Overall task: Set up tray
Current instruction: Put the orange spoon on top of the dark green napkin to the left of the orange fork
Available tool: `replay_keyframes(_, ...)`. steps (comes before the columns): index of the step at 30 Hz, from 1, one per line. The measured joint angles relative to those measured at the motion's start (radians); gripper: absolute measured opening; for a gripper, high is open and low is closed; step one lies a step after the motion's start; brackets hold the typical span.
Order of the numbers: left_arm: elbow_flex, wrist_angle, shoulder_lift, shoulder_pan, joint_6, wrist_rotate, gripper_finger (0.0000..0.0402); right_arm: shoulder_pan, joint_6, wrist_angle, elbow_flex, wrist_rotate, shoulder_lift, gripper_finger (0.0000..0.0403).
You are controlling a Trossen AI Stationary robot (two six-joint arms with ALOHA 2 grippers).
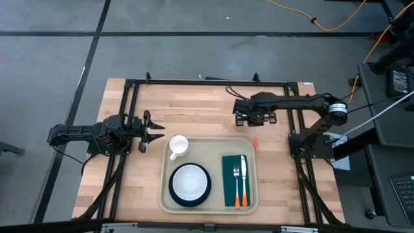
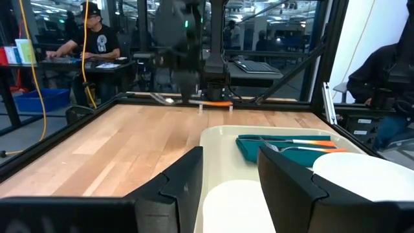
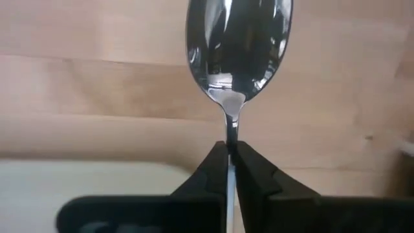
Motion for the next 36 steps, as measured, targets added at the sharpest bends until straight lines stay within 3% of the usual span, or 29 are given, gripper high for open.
replay_keyframes(5,0.0,0.0,0.0,0.0,0.0,0.0,0.0143,0.059,0.001,-0.02,0.178,0.056,0.0,0.0016)
replay_keyframes(13,0.0,0.0,0.0,0.0,0.0,0.0,0.0143,0.269,0.234,-0.029,0.359,0.144,-0.001,0.0016)
replay_keyframes(19,0.0,0.0,0.0,0.0,0.0,0.0,0.0143,0.477,0.516,-0.03,0.37,0.153,0.02,0.0016)
replay_keyframes(24,0.0,0.0,0.0,0.0,0.0,0.0,0.0143,0.617,0.696,0.032,0.37,0.15,0.116,0.0016)
replay_keyframes(36,0.0,0.0,0.0,0.0,0.0,0.0,0.0143,0.687,0.757,0.208,0.369,0.003,0.346,0.0016)
